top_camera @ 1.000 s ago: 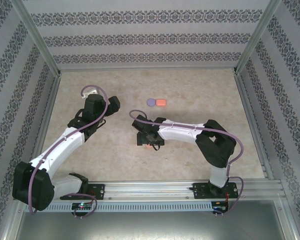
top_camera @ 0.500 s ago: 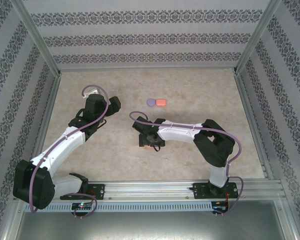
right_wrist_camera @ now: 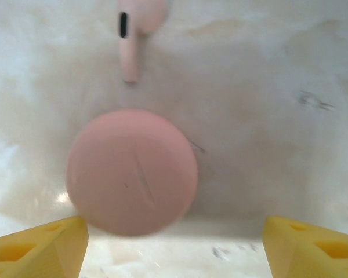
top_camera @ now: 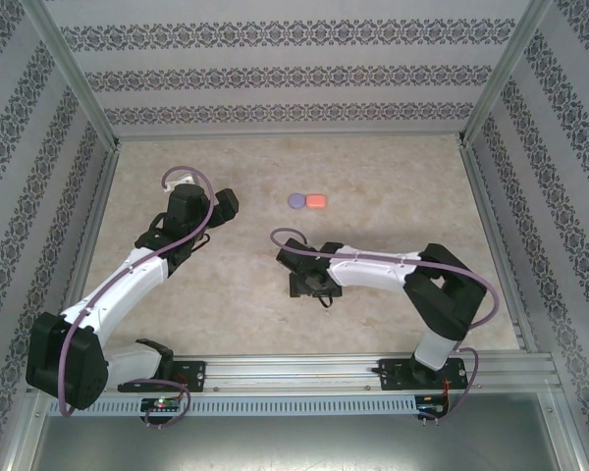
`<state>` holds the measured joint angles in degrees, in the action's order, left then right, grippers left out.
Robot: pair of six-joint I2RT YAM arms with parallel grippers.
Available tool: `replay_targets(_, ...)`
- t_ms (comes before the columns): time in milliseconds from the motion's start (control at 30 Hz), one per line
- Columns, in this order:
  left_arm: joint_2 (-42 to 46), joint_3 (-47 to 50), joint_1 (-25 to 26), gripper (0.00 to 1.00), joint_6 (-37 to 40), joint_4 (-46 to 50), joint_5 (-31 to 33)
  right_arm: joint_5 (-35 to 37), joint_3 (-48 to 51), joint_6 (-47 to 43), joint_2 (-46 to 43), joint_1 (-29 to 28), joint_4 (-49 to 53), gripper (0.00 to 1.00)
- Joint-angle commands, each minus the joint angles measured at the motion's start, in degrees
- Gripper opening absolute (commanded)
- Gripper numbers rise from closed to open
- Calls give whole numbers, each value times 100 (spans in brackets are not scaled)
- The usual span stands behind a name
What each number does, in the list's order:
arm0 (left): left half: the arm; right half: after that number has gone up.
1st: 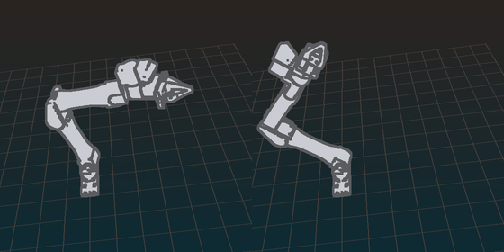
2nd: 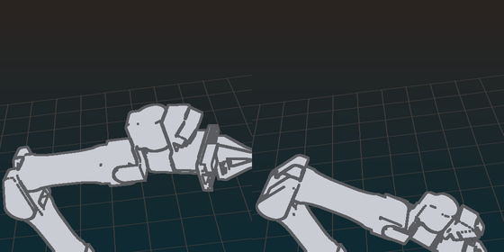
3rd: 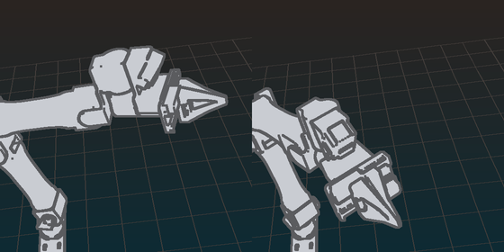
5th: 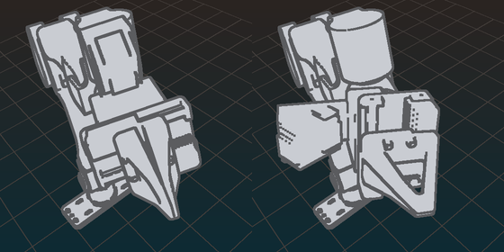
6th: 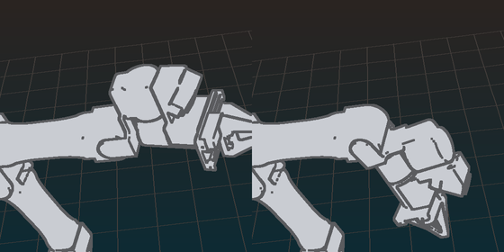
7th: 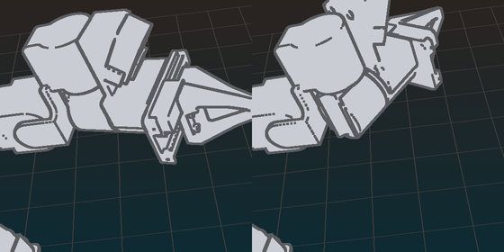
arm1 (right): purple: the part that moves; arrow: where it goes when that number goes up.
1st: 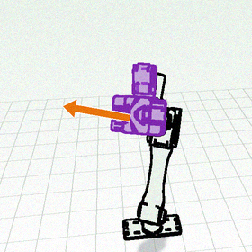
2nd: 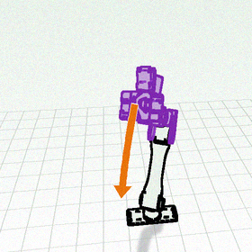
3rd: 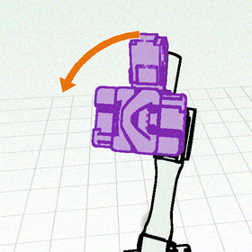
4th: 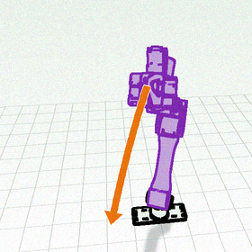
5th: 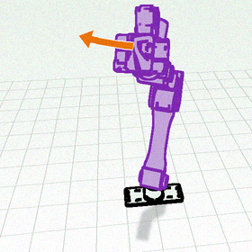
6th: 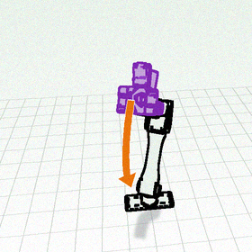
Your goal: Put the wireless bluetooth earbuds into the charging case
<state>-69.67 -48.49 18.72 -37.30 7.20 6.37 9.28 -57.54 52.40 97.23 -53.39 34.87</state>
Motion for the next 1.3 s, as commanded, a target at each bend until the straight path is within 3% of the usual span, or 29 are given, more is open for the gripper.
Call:
replay_targets(0,-2,-32,53,100,35,-193,-35,217,176,136,-462,20,161,81)
replay_targets(167,-36,-30,68,100,22,-238,-72,304,-79,418,-660,62,258,84)
replay_targets(367,-105,-38,73,100,10,-274,-88,417,-558,1469,-310,247,397,85)
replay_targets(733,-258,-103,115,100,-36,-417,-180,77,-743,3011,390,325,340,79)
replay_targets(1267,-345,-2,117,100,-46,-562,-214,-269,-923,3110,919,408,136,75)
